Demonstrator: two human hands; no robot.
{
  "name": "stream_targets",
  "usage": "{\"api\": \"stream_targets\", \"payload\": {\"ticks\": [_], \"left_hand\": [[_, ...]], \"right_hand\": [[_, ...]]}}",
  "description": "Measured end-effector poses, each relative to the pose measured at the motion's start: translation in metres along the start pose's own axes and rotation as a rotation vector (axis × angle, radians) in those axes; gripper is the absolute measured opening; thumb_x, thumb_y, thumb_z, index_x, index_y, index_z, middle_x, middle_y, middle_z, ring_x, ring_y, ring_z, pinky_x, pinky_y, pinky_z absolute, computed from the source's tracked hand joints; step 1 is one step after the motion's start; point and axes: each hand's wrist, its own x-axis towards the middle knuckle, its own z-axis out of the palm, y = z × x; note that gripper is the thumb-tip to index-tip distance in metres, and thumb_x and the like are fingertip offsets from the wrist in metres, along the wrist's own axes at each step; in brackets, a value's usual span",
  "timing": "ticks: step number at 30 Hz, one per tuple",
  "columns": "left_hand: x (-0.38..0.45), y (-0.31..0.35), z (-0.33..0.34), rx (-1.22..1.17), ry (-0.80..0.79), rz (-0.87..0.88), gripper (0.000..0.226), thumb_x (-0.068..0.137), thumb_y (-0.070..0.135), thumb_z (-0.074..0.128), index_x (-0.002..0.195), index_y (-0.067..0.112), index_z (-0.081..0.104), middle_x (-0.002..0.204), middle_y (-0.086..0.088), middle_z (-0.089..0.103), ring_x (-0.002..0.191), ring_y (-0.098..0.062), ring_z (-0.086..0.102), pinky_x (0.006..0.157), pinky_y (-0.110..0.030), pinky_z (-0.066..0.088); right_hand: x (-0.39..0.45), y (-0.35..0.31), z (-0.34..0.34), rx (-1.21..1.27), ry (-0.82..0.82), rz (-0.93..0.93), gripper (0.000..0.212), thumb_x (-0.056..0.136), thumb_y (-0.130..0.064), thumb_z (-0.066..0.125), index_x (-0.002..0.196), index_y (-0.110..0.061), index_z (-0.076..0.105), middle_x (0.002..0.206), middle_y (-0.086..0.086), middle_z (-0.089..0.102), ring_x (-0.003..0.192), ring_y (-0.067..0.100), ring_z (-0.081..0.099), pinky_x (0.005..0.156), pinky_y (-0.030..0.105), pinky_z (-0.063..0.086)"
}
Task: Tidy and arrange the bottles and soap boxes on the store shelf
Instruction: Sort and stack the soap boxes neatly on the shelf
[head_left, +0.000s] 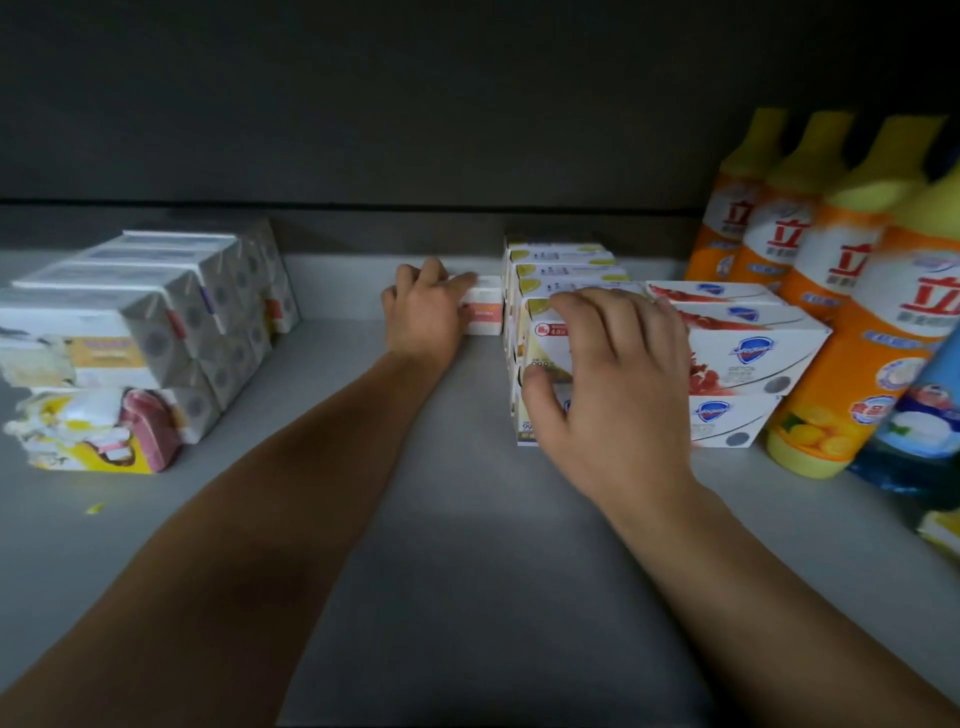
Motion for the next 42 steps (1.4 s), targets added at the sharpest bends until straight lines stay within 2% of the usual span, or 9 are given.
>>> {"api": "stream_targets", "payload": {"ticks": [6,12,16,20,24,28,33,38,42], "left_hand": [[0.002,0.001,-0.005,-0.009,-0.031,-0.009,0.045,0.088,0.034,0.060,0.133,0.034,0.054,0.125,-0.007,0.050,0.116,-0.032,0.039,0.094,-0.044,0.035],[0.004,0.007,-0.044,0.063,-0.248,-0.003,0.060,0.088,0.044,0.057,0.143,0.031,0.040,0.139,-0.008,0.046,0.127,-0.031,0.041,0.106,-0.048,0.036],[-0.031,-0.003,-0.082,-0.159,-0.229,-0.035,0.053,0.089,0.038,0.060,0.137,0.017,0.052,0.135,-0.012,0.055,0.124,-0.031,0.050,0.102,-0.038,0.043],[-0.091,-0.019,-0.124,-0.269,-0.306,-0.021,0.047,0.087,0.032,0.063,0.131,0.015,0.058,0.129,-0.010,0.063,0.116,-0.028,0.060,0.098,-0.031,0.046],[-0.157,-0.055,-0.166,-0.258,-0.285,-0.026,0.040,0.086,0.035,0.066,0.123,0.019,0.064,0.118,-0.003,0.069,0.107,-0.023,0.065,0.093,-0.027,0.044],[-0.213,-0.103,-0.211,-0.169,-0.286,-0.078,0.039,0.086,0.041,0.065,0.115,0.016,0.068,0.105,-0.008,0.072,0.097,-0.028,0.068,0.084,-0.028,0.047],[-0.259,-0.169,-0.241,-0.029,-0.302,-0.214,0.046,0.088,0.053,0.057,0.120,0.021,0.064,0.116,-0.006,0.068,0.112,-0.028,0.060,0.092,-0.037,0.049],[-0.271,-0.180,-0.237,0.027,-0.212,-0.170,0.046,0.088,0.061,0.048,0.109,0.024,0.065,0.110,0.003,0.068,0.109,-0.024,0.058,0.093,-0.031,0.045],[-0.269,-0.184,-0.232,0.030,-0.207,-0.179,0.050,0.086,0.066,0.040,0.098,0.024,0.064,0.103,0.005,0.068,0.105,-0.024,0.058,0.094,-0.034,0.045]], "right_hand": [[0.001,-0.001,-0.005,-0.019,-0.054,0.008,0.050,0.086,-0.036,0.054,0.129,-0.010,0.058,0.128,0.011,0.057,0.122,0.033,0.049,0.115,0.050,0.026],[0.005,-0.004,-0.017,-0.067,-0.173,0.016,0.054,0.086,-0.041,0.052,0.132,-0.013,0.053,0.132,0.009,0.053,0.122,0.031,0.046,0.112,0.048,0.030],[0.016,-0.009,-0.026,-0.138,-0.280,0.029,0.053,0.089,-0.046,0.048,0.132,-0.016,0.051,0.130,0.007,0.052,0.121,0.030,0.044,0.114,0.048,0.025],[0.024,-0.026,-0.034,-0.165,-0.316,0.048,0.054,0.089,-0.050,0.049,0.130,-0.016,0.054,0.129,0.008,0.054,0.123,0.032,0.044,0.115,0.048,0.021],[0.021,-0.066,-0.033,0.049,-0.298,-0.005,0.048,0.084,-0.038,0.059,0.125,-0.014,0.059,0.121,0.009,0.058,0.114,0.034,0.050,0.106,0.041,0.031],[0.016,-0.124,-0.018,0.315,-0.368,-0.035,0.047,0.084,-0.033,0.065,0.127,-0.014,0.059,0.126,0.007,0.058,0.117,0.032,0.050,0.099,0.036,0.036],[0.017,-0.194,0.009,0.422,-0.455,-0.127,0.044,0.086,-0.036,0.063,0.125,-0.015,0.058,0.127,0.007,0.056,0.121,0.030,0.050,0.098,0.037,0.042],[0.013,-0.249,0.040,0.455,-0.582,-0.178,0.049,0.087,-0.037,0.064,0.132,-0.020,0.054,0.133,0.003,0.051,0.124,0.027,0.048,0.098,0.034,0.042],[-0.003,-0.260,0.053,0.402,-0.505,-0.190,0.041,0.087,-0.030,0.066,0.125,-0.018,0.058,0.128,0.007,0.049,0.115,0.032,0.049,0.094,0.040,0.045]]}}
